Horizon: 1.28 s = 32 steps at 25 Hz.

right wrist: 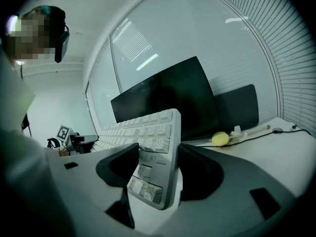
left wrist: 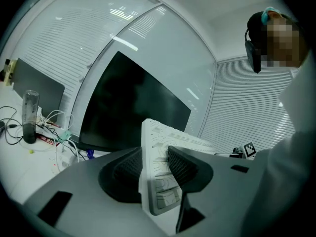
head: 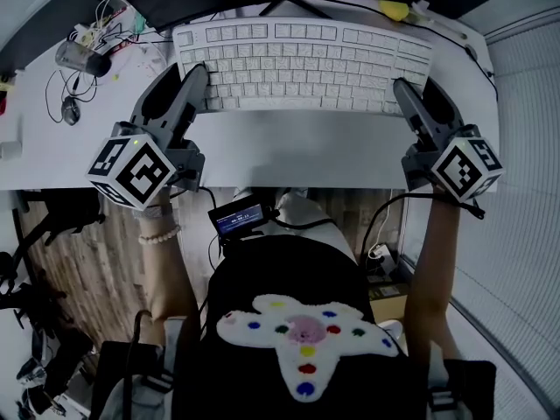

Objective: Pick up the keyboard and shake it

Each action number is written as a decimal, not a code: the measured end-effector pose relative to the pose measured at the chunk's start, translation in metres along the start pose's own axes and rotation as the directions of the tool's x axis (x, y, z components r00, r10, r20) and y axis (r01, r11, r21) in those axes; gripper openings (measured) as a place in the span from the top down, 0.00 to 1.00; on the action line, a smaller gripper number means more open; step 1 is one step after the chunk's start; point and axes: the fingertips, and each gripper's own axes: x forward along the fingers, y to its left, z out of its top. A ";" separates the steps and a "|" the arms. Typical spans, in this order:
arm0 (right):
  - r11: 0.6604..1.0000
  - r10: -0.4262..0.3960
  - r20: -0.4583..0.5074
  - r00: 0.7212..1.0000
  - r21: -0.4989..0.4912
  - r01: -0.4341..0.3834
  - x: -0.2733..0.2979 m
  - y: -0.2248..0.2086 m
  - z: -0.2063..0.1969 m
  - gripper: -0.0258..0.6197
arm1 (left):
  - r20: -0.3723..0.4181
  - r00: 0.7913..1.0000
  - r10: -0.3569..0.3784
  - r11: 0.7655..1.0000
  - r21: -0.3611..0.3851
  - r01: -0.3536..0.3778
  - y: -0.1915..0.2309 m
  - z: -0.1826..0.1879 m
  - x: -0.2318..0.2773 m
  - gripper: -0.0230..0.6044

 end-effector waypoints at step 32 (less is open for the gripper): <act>0.991 0.014 0.245 0.969 -0.131 0.019 -0.004 0.002 0.003 0.56 | 0.209 0.974 -0.087 0.991 0.113 0.064 0.006 -0.002 0.004 0.70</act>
